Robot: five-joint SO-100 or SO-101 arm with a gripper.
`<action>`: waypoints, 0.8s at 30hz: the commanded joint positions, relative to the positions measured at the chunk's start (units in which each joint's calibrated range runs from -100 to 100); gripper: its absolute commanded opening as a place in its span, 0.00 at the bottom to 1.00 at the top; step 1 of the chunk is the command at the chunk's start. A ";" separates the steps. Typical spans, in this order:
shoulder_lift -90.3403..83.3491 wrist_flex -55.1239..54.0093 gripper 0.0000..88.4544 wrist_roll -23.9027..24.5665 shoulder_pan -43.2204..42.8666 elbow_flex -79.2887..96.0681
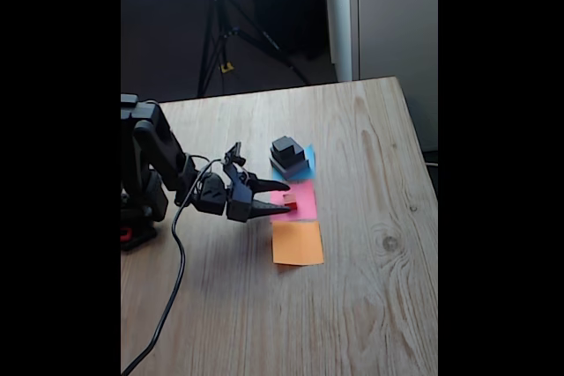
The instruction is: Tower of hanoi
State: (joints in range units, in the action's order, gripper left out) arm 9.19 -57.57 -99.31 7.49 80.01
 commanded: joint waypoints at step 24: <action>8.67 -7.14 0.23 -0.69 -2.26 -3.10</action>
State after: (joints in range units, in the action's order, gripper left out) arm 18.85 -63.17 -99.31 5.83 76.53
